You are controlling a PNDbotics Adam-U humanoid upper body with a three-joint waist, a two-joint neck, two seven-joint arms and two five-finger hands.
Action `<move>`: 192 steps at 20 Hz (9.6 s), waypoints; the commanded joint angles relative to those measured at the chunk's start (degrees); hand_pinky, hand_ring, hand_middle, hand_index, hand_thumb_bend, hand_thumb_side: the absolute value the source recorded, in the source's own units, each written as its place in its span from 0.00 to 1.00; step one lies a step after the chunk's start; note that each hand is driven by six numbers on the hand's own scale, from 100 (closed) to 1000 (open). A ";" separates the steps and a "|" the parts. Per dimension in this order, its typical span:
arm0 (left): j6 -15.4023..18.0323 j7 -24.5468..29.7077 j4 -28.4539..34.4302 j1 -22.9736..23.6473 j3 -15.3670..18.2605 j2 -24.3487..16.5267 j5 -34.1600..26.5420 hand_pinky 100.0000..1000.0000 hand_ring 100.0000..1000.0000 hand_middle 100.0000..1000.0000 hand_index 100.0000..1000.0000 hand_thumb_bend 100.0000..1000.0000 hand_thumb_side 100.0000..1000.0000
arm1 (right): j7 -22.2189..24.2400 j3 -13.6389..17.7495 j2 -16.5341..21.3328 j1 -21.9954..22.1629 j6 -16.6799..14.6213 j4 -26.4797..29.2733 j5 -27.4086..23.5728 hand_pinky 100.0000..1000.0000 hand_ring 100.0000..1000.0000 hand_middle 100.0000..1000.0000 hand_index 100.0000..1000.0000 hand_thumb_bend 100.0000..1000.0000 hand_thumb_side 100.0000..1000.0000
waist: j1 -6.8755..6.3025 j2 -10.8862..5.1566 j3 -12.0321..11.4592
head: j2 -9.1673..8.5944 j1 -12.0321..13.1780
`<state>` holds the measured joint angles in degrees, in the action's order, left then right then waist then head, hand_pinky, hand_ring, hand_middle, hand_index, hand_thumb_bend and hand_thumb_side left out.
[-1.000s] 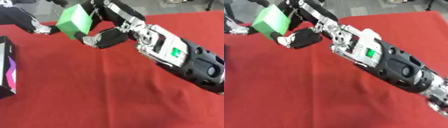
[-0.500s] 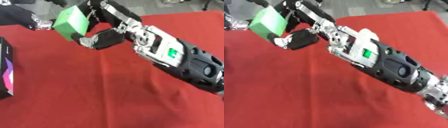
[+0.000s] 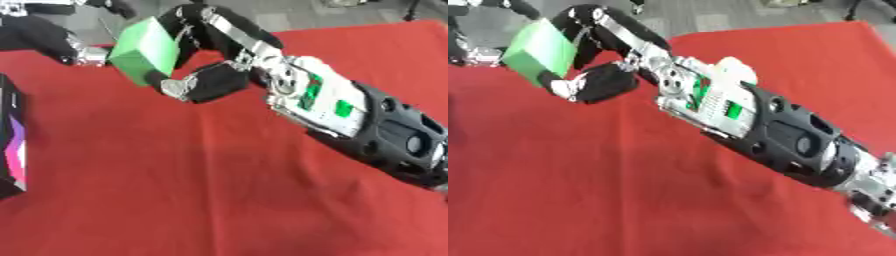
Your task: Pick up the objects with one hand, pass them to the other hand, and then place them into the box on the other side of the table.
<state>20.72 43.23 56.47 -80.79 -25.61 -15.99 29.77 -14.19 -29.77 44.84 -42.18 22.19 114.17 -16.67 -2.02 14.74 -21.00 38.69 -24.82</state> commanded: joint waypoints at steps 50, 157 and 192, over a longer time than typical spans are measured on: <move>8.89 8.74 5.33 -2.82 -6.18 -6.79 -9.10 1.00 0.95 0.89 0.96 0.22 0.97 | -1.87 0.34 2.25 0.53 0.95 0.42 0.84 0.59 0.45 0.30 0.48 0.00 0.00 | -1.06 1.10 -0.70 | 0.53 -0.48; -6.47 8.74 8.05 -5.61 -3.40 -4.41 -16.58 0.88 0.61 0.37 0.33 0.00 0.22 | -2.40 1.54 1.11 -1.18 1.66 0.42 3.41 0.63 0.53 0.40 0.58 0.38 0.03 | -1.31 2.51 -0.44 | -1.04 2.89; -6.65 8.74 1.43 -2.76 4.15 -9.57 -8.11 0.78 0.61 0.35 0.31 0.00 0.25 | -1.97 2.40 1.99 -0.09 3.62 0.42 8.32 0.71 0.70 0.62 0.77 0.40 0.30 | -1.48 1.99 -0.30 | -0.59 5.36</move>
<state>12.98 50.97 57.86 -82.58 -22.70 -23.34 21.17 -16.03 -28.31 45.30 -41.75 25.66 114.07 -8.77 -2.94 17.64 -21.21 38.15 -19.95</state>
